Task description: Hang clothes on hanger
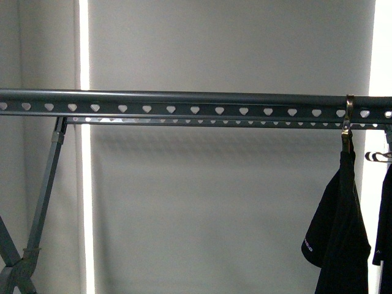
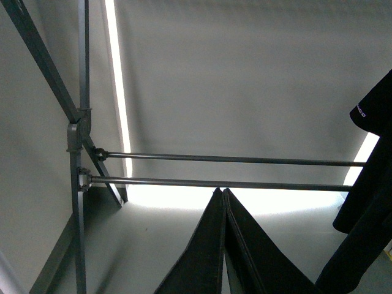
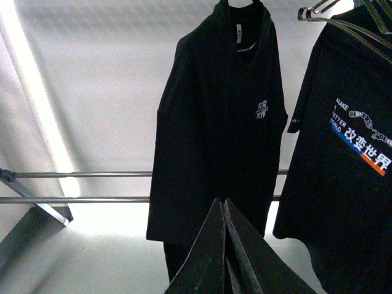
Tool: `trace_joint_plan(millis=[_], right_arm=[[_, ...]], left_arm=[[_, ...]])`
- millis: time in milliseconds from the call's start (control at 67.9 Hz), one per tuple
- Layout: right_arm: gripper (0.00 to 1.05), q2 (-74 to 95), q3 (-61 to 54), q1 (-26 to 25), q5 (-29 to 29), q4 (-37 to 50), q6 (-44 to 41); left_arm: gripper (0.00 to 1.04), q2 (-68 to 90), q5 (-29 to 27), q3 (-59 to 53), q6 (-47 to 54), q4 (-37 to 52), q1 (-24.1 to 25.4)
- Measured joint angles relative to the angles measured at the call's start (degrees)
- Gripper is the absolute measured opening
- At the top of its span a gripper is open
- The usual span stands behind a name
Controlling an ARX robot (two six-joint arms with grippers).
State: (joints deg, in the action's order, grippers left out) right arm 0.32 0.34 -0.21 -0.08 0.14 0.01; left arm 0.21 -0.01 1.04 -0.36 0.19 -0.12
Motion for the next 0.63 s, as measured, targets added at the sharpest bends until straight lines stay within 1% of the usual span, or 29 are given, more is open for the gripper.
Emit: trace_joint_plan(millis=[294,309,353,368,412,545,574,633], right_arm=[[0.03,-0.1,0.0,0.0,0.0,0.0,0.0],[0.04,-0.1,0.0,0.0,0.0,0.0,-0.1],[0.12,-0.1,0.0,0.0,0.0,0.0,0.0],[0.17,-0.1,0.0,0.0,0.0,0.0,0.0],[0.26,-0.1,0.0,0.0,0.0,0.0,0.0],[0.49,-0.1,0.0,0.0,0.0,0.0,0.0],[0.54,-0.1,0.0,0.0,0.0,0.0,0.0],[0.68,-0.1,0.0,0.0,0.0,0.0,0.0]], left_arm=[[0.04,0.0,0.0,0.0,0.0,0.0,0.0],[0.05,0.0,0.0,0.0,-0.1,0.0,0.0],[0.12,0.0,0.0,0.0,0.0,0.0,0.0],[0.19,0.0,0.0,0.0,0.0,0.0,0.0],[0.26,0.0,0.0,0.0,0.0,0.0,0.0],[0.51,0.0,0.0,0.0,0.0,0.0,0.0],[0.55,0.0,0.0,0.0,0.0,0.0,0.0],[0.69,0.0,0.0,0.0,0.0,0.0,0.0]])
